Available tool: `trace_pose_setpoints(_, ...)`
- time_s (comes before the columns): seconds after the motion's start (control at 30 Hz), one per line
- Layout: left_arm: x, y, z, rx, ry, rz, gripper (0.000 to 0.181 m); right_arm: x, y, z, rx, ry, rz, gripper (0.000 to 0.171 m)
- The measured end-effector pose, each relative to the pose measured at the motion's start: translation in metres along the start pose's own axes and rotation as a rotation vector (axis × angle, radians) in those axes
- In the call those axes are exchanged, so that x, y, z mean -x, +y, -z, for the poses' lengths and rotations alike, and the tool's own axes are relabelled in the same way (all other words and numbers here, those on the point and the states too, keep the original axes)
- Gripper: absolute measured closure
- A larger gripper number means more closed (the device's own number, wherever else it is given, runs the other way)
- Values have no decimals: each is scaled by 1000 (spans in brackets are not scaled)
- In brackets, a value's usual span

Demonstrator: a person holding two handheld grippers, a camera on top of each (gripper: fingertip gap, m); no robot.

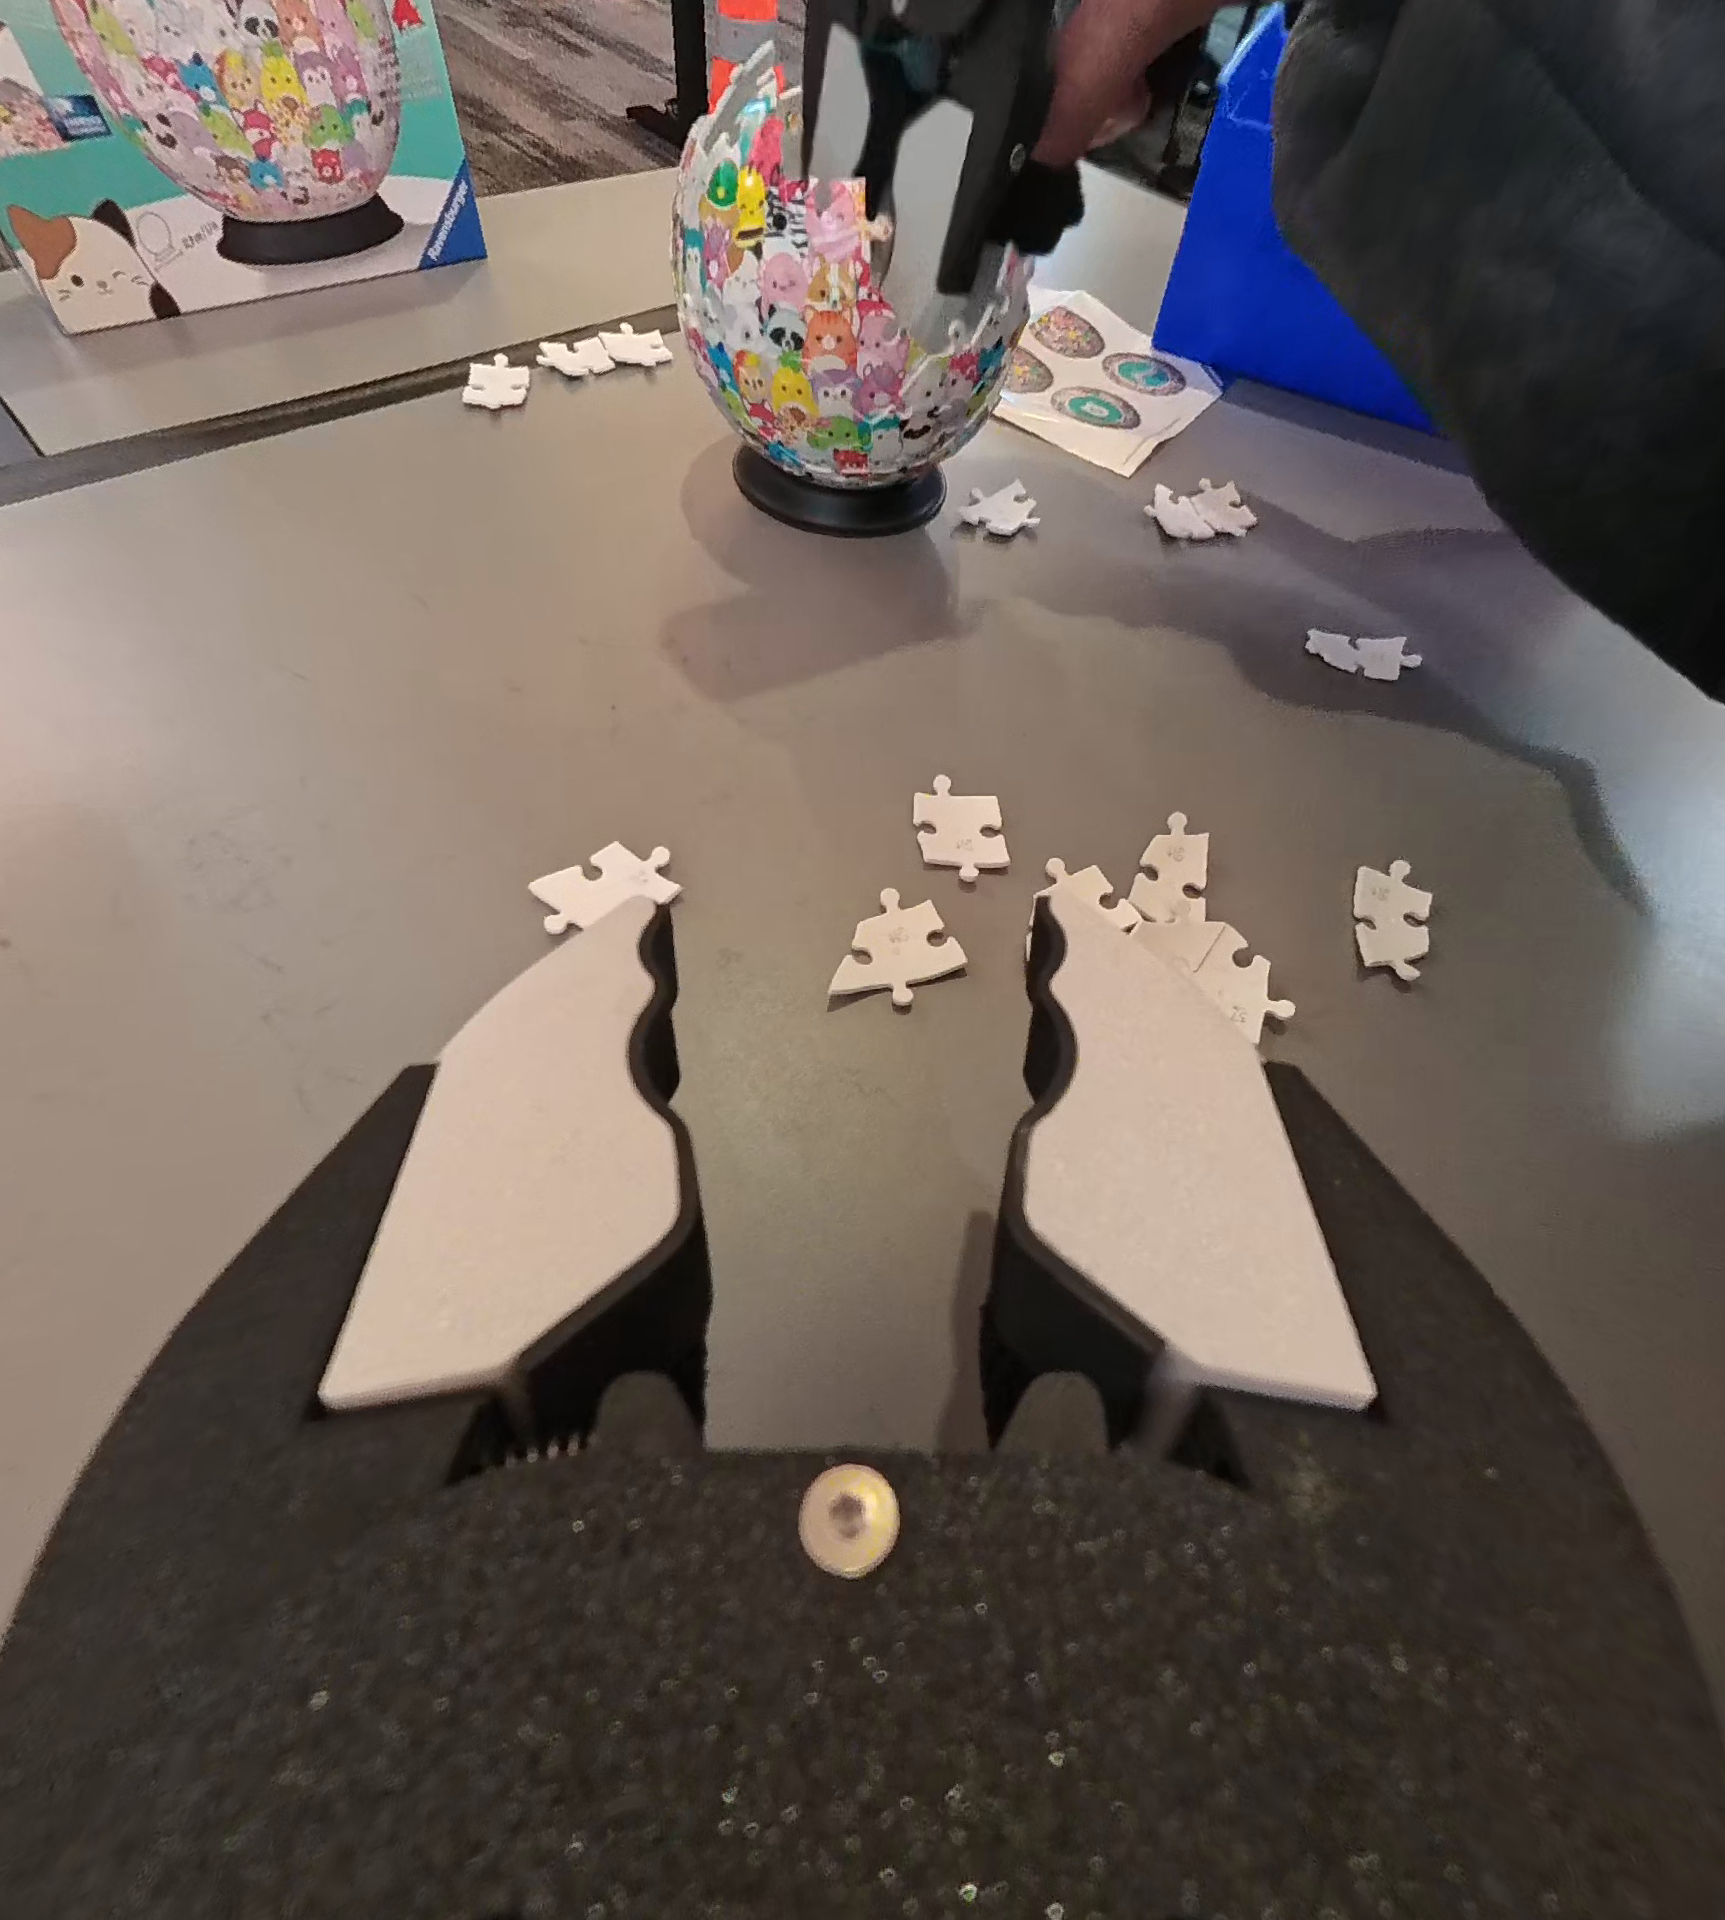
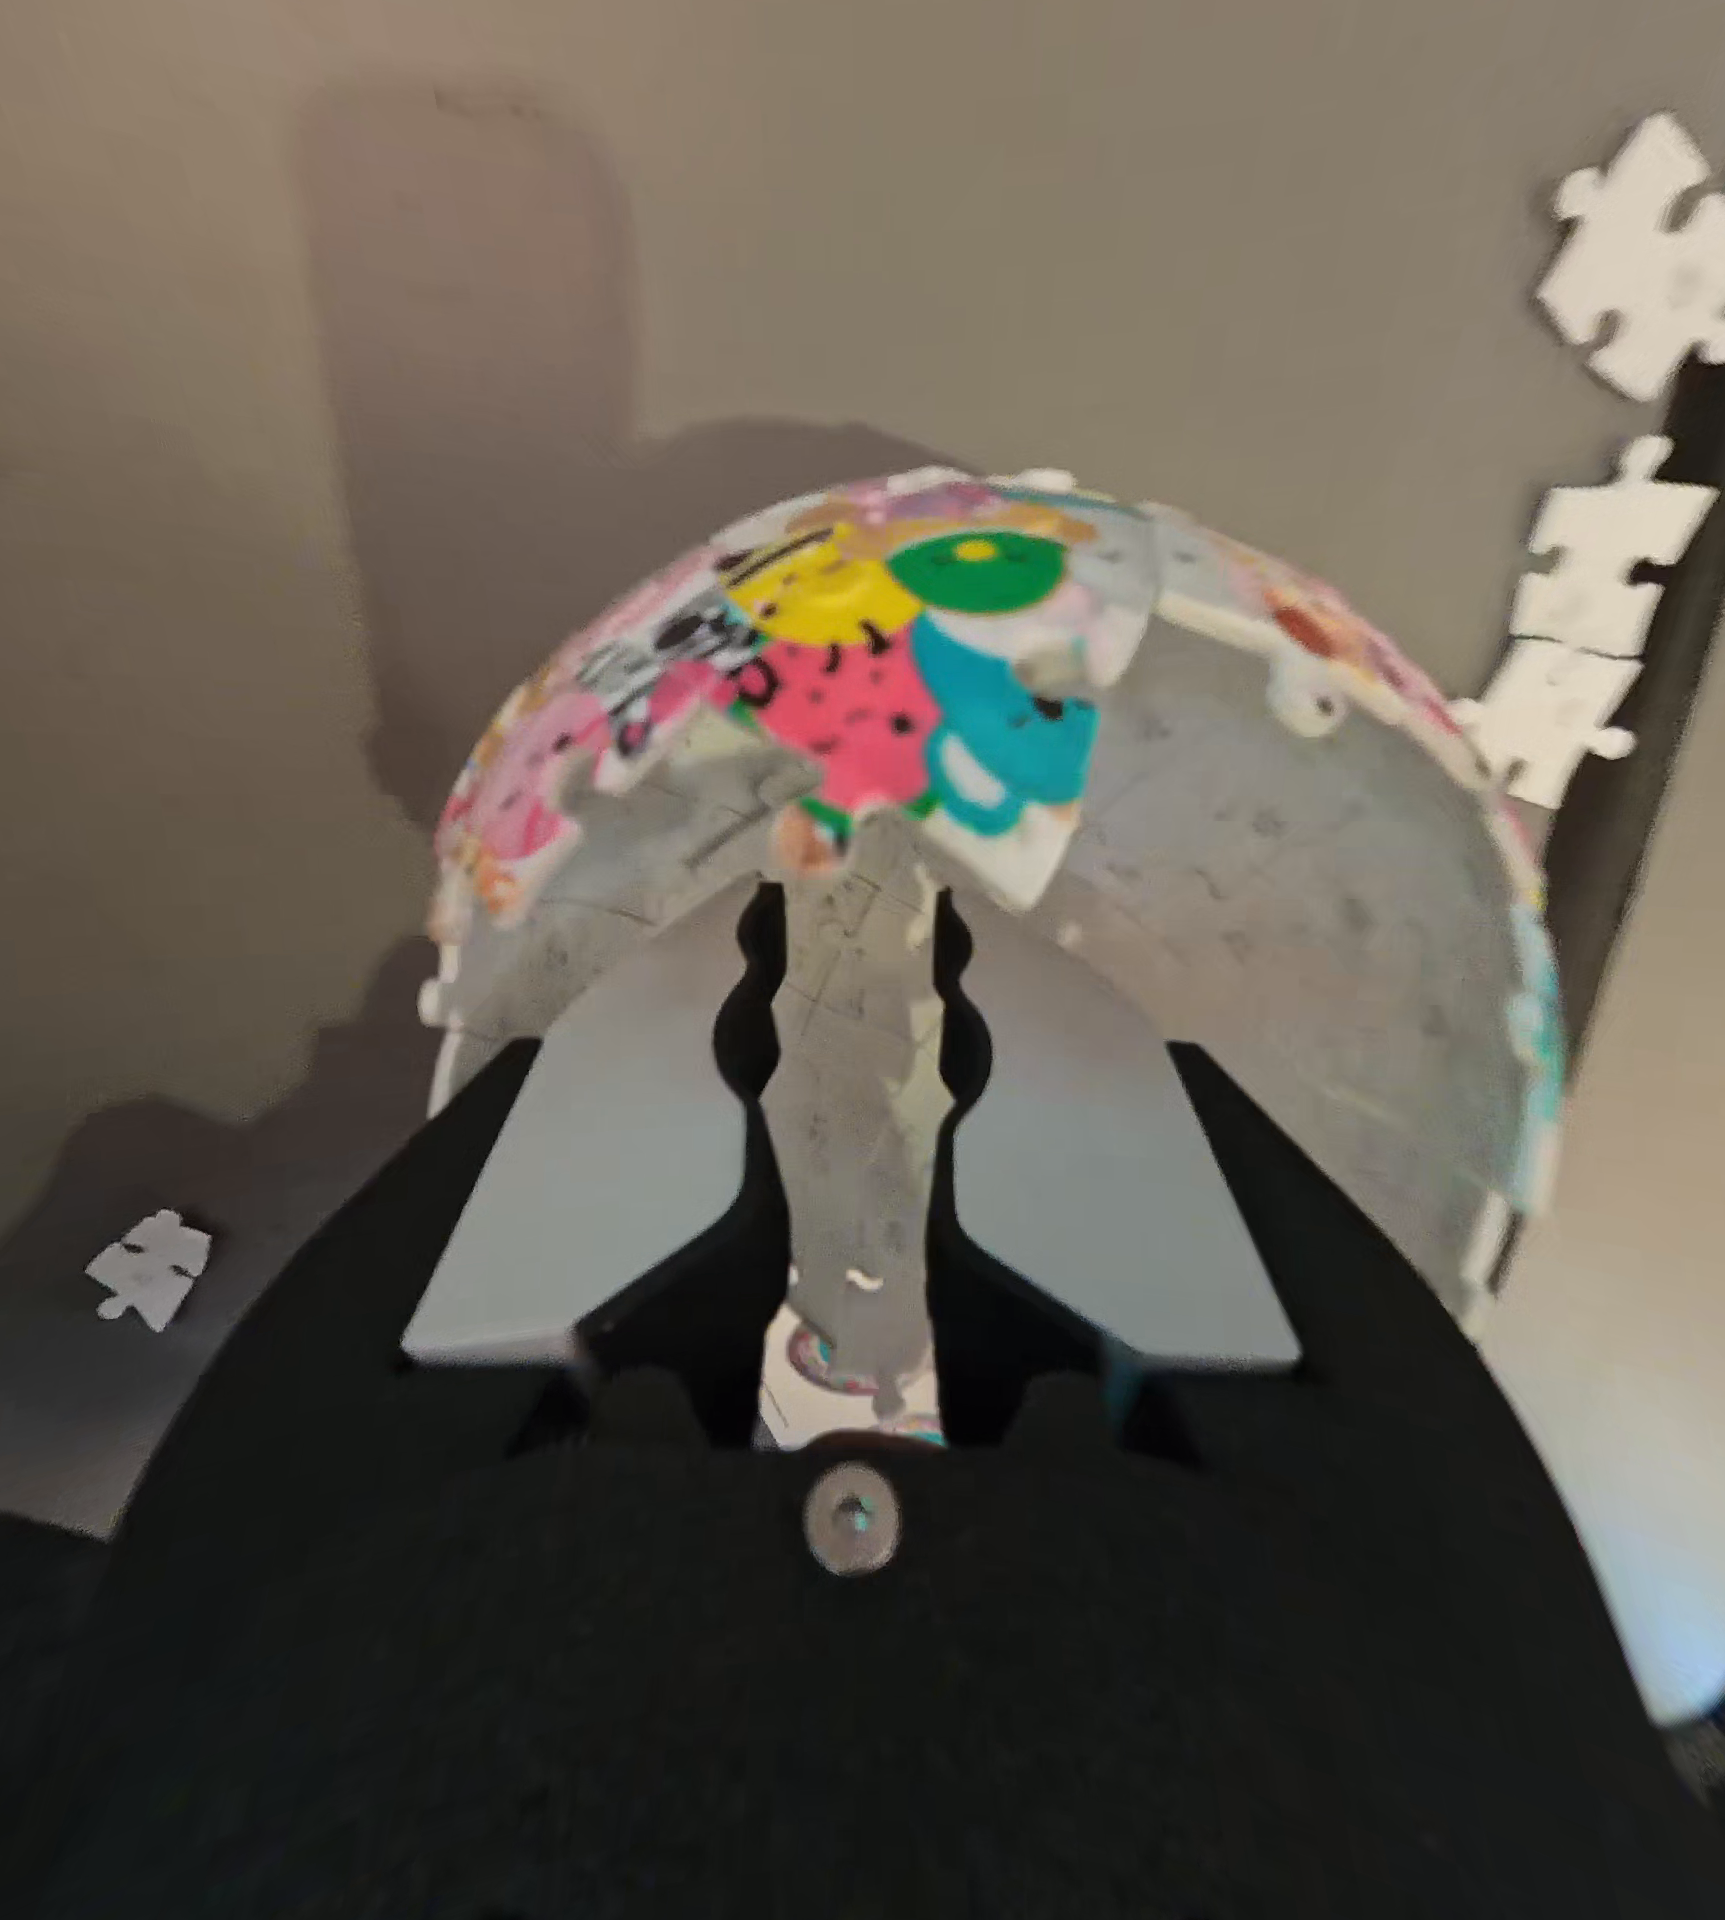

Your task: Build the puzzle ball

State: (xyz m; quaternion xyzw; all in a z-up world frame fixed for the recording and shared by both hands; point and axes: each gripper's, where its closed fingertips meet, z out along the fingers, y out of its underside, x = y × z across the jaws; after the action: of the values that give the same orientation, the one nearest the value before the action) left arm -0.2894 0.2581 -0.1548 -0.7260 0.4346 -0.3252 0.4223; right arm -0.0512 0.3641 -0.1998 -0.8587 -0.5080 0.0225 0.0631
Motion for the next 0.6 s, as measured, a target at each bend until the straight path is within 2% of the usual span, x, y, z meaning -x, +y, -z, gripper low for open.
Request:
trace_pose_setpoints(0.17, -17, -5, -14, 4, 101, 20, 117, 3, -2, -2, -12, -103, -21, 144)
trace_pose_setpoints(0.23, -33, -13, -30, 13, 170, 18, 117, 0, -3, 6, -28, -91, -9, 151)
trace_pose_setpoints(0.33, -60, -31, -67, 35, 228, -35, 121, -10, -3, 35, -144, -9, 11, 151)
trace_pose_setpoints(0.43, -83, -41, -109, 81, 257, -78, 141, -11, 5, 74, -328, 18, -40, 144)
trace_pose_setpoints(0.57, -79, -48, -145, 114, 186, -65, 166, -14, 43, 110, -487, 257, -111, 144)
trace_pose_setpoints(0.6, -73, -49, -150, 112, 160, -47, 177, -7, 49, 116, -531, 294, -104, 144)
